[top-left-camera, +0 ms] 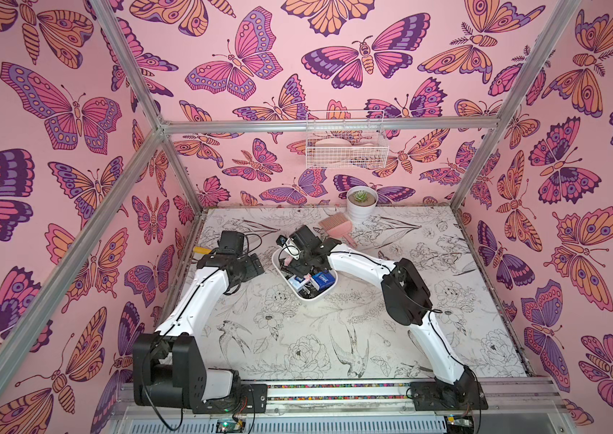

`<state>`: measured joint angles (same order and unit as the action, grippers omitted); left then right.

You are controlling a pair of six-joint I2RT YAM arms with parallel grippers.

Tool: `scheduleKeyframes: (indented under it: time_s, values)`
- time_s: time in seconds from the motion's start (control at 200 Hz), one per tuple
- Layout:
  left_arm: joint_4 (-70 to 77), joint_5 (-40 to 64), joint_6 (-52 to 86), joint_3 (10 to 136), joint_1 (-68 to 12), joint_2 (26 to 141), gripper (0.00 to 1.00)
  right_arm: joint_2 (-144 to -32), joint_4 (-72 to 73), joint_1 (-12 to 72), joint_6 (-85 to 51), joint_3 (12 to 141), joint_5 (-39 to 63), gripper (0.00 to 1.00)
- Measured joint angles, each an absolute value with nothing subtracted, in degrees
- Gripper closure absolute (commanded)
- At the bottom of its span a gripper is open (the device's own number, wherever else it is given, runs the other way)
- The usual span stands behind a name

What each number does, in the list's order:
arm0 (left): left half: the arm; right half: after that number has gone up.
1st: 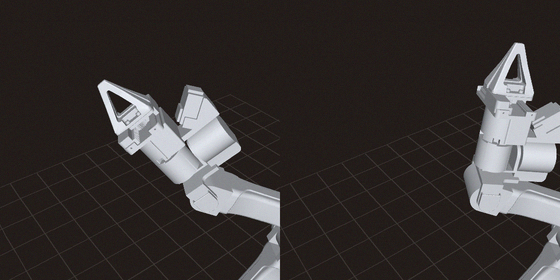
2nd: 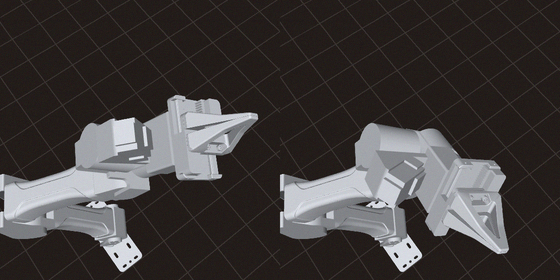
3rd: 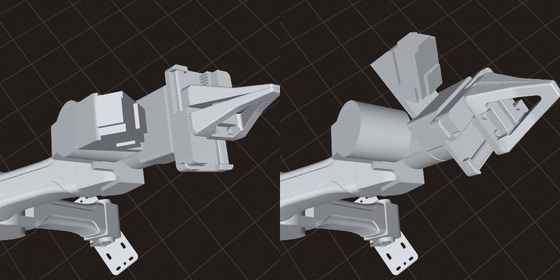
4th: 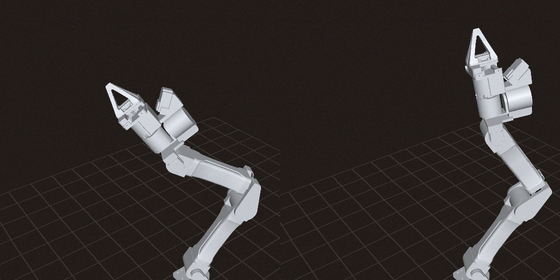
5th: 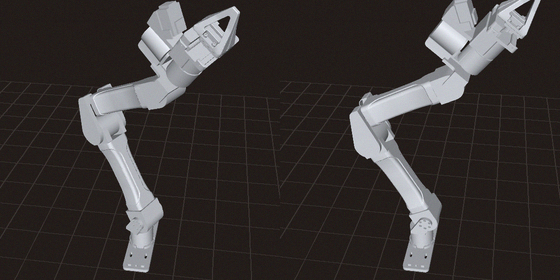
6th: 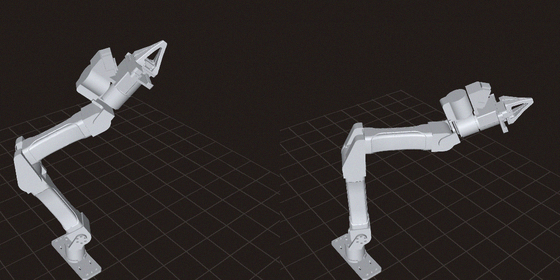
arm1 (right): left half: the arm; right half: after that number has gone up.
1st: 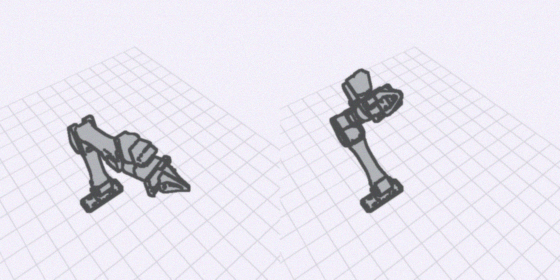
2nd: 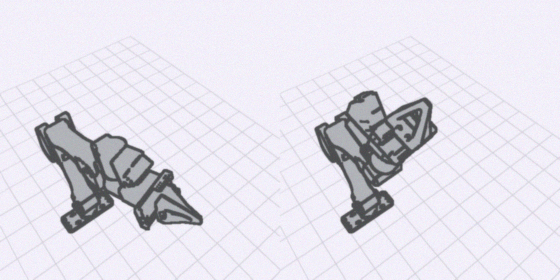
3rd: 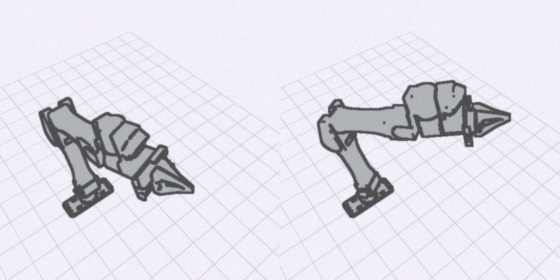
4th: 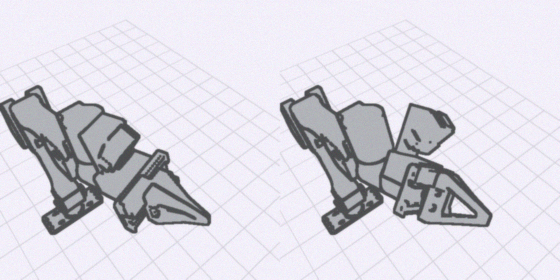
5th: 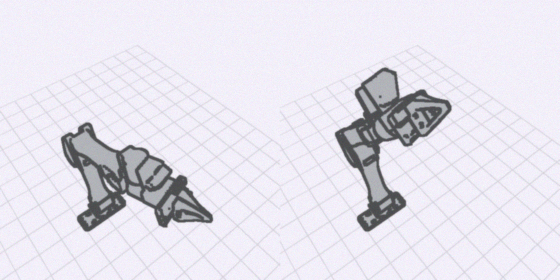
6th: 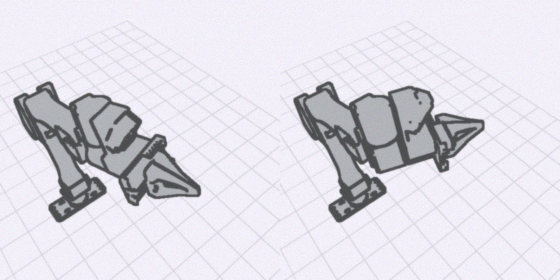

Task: Take the pocket tissues out of the storage box
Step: Pick up the pocket tissues from the storage box.

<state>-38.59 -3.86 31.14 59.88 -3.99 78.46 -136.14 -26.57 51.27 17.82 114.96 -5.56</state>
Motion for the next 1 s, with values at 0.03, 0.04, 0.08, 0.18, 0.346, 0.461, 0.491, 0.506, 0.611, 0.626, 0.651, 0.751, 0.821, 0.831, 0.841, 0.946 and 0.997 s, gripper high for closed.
scheduleKeyframes:
  time_s: [0.03,0.04,0.08,0.18,0.346,0.461,0.491,0.506,0.611,0.626,0.651,0.751,0.821,0.831,0.841,0.946,0.997]
  values:
    - [-38.63,-3.84,31.14,59.99,-3.99,78.46,0.0,-136.14,-26.57,51.33,17.8,114.89,-5.76,0.27]
    - [-38.63,-3.84,31.14,60.01,-3.99,78.46,0.0,-136.14,-26.57,51.35,17.76,114.89,-5.82,0.28]
    - [-38.65,-3.81,31.14,60.07,-3.99,78.46,0.0,-136.14,-26.55,51.48,17.52,114.85,-6.09,0.33]
    - [-38.68,-3.79,31.14,60.07,-3.99,78.46,0.0,-136.09,-26.0,51.79,16.58,114.34,-6.57,0.43]
    - [-38.68,-3.79,31.14,60.07,-3.99,78.46,0.0,-133.69,-23.51,51.9,13.78,110.8,-7.49,0.56]
    - [-38.7,-3.81,31.14,60.07,-3.99,78.46,0.0,-130.54,-21.82,51.37,10.76,107.68,-7.62,0.66]
    - [-38.7,-3.79,31.14,60.07,-3.99,78.46,0.0,-129.49,-21.32,51.07,9.63,106.89,-7.42,0.68]
    - [-38.7,-3.79,31.14,60.07,-3.99,78.46,0.0,-129.01,-20.95,50.94,9.08,106.52,-7.29,0.68]
    - [-38.68,-3.73,31.14,60.07,-3.97,78.46,0.0,-124.77,-18.33,48.82,4.29,103.59,-5.28,0.72]
    - [-38.68,-3.62,31.14,60.07,-3.97,78.46,0.0,-123.83,-17.78,48.21,3.36,102.89,-4.82,0.72]
    - [-38.68,-3.55,31.14,60.07,-3.97,78.46,0.0,-122.61,-17.08,47.46,2.11,101.91,-4.03,0.72]
    - [-38.68,-2.92,31.14,60.07,-3.97,78.46,0.0,-117.19,-14.09,43.33,-3.73,97.3,-0.38,0.72]
    - [-38.7,-2.48,31.11,60.07,-3.97,78.46,0.0,-113.84,-12.01,39.66,-8.56,94.0,2.87,0.72]
    - [-38.7,-2.44,31.11,60.07,-3.97,78.46,0.0,-113.38,-11.57,39.0,-9.23,93.45,3.38,0.72]
    - [-38.68,-2.35,31.11,60.1,-3.97,78.43,0.0,-112.97,-11.2,38.48,-9.98,92.9,4.03,0.72]
    - [-38.7,-1.08,31.09,60.25,-3.99,78.46,0.0,-109.75,-6.59,31.83,-17.8,86.32,11.03,0.74]
    - [-38.79,-0.6,30.96,60.51,-4.01,78.46,0.0,-109.43,-4.43,28.71,-21.15,83.09,14.0,0.75]
